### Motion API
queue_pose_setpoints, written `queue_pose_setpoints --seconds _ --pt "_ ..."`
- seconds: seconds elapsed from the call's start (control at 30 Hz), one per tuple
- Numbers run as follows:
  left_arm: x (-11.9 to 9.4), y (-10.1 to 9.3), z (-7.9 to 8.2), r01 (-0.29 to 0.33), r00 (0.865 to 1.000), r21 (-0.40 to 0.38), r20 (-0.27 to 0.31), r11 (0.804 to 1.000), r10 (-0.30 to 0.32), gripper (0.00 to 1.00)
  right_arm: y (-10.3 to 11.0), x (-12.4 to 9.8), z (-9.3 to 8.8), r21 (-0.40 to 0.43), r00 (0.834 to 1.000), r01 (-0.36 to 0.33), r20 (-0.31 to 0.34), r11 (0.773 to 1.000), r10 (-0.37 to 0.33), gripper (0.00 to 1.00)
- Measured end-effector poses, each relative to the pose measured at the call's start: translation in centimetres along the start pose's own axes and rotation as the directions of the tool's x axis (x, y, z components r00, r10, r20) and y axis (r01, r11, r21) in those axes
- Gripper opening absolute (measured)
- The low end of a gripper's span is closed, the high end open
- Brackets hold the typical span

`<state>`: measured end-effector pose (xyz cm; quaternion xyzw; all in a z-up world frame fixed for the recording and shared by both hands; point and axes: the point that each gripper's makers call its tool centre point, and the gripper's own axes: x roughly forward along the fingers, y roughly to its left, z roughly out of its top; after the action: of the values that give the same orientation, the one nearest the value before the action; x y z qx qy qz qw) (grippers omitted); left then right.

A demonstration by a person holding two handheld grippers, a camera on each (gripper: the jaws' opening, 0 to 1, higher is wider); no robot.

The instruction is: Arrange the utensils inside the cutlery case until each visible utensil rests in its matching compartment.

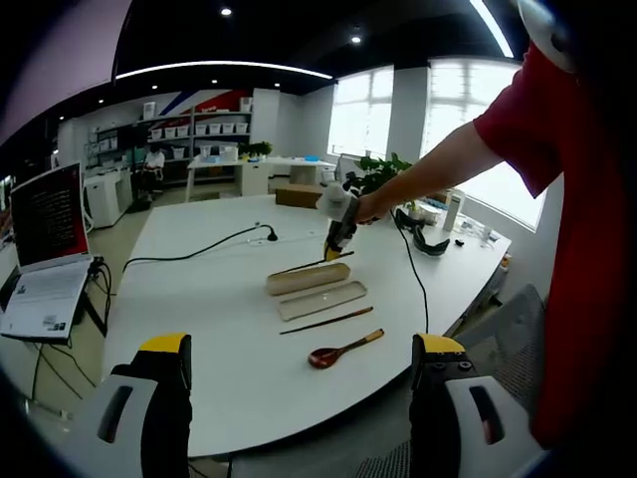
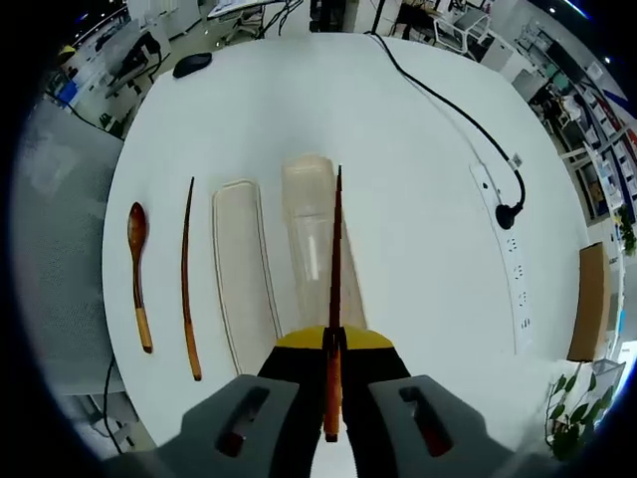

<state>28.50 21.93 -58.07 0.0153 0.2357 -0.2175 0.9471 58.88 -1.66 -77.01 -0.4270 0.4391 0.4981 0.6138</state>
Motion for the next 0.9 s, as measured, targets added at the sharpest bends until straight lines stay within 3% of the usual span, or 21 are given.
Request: queue_pose_setpoints --seconds 0.17,0.33,0.9 --pt "0.1 -0.1 -0.4 -0.005 1.000 -0.003 -0.017 1.000 0.005 0.93 0.0 0.5 -0.9 0.037 1.000 0.002 -0.002 0.999 -0.002 0.00" --pt "0.2 -0.1 -0.2 -0.007 1.000 -0.002 -0.020 1.000 0.007 0.93 0.3 0.9 -1.1 -0.024 1.000 -0.003 -0.026 1.000 0.002 0.00" --pt "0.0 0.3 -1.1 -0.036 0.998 -0.002 -0.054 0.999 0.036 0.92 -0.2 3.2 -1.3 -0.034 0.998 -0.024 -0.053 0.999 0.022 0.00"
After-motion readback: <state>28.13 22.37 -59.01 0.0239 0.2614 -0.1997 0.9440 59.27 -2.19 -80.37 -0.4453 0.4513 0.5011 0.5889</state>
